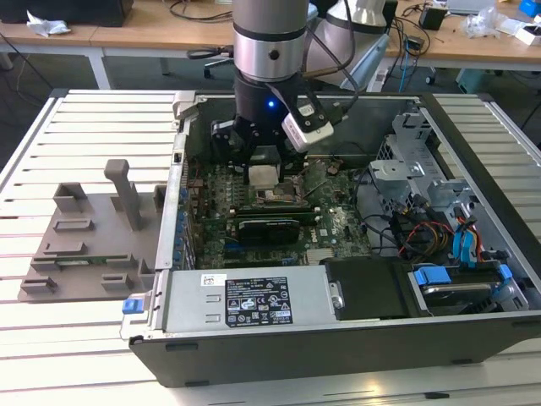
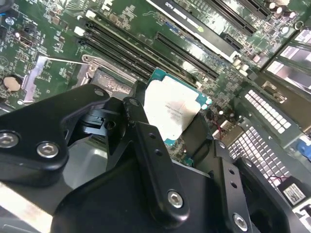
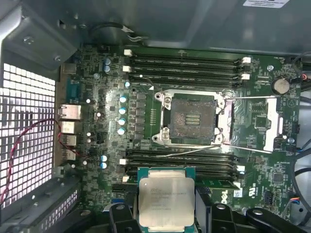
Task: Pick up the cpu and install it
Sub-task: 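Pick up the cpu and move it towards the insertion slot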
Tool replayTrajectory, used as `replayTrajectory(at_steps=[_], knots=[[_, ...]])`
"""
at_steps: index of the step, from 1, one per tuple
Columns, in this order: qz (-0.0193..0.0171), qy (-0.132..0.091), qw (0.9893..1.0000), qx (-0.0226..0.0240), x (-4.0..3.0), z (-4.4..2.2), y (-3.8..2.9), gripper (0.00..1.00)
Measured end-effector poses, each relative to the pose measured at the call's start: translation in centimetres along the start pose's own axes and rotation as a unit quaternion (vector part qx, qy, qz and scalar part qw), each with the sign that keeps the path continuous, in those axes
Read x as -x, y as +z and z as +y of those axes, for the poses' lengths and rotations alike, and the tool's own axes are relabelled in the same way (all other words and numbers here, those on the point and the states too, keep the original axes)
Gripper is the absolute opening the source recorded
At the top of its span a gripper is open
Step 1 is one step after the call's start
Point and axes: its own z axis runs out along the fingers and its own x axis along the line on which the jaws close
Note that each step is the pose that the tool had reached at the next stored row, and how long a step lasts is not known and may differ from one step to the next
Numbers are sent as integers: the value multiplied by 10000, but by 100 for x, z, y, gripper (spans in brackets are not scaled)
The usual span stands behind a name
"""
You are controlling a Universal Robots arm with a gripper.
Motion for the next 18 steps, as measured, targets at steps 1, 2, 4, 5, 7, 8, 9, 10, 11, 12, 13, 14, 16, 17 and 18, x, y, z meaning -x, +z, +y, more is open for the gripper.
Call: replayTrajectory(at_steps=[1,2,4,5,7,8,9,10,11,12,13,14,16,17,18], knots=[[0,0,10000,0,8,0,2,55],[1,0,10000,-1,32,-1,6,55],[3,0,10000,0,81,-2,13,55],[3,0,10000,0,104,-3,18,55],[3,0,10000,0,126,-4,22,55],[3,0,10000,0,144,-5,26,55],[4,0,10000,0,175,-6,33,55],[3,0,10000,0,194,-7,38,55],[3,0,10000,0,212,-8,42,55],[4,0,10000,0,224,-8,44,55],[3,-1,10000,0,239,-9,48,55],[4,0,10000,0,250,-10,51,55],[4,-1,10000,0,280,-12,57,55],[4,0,10000,0,295,-12,61,55],[4,0,10000,0,306,-13,63,55]])
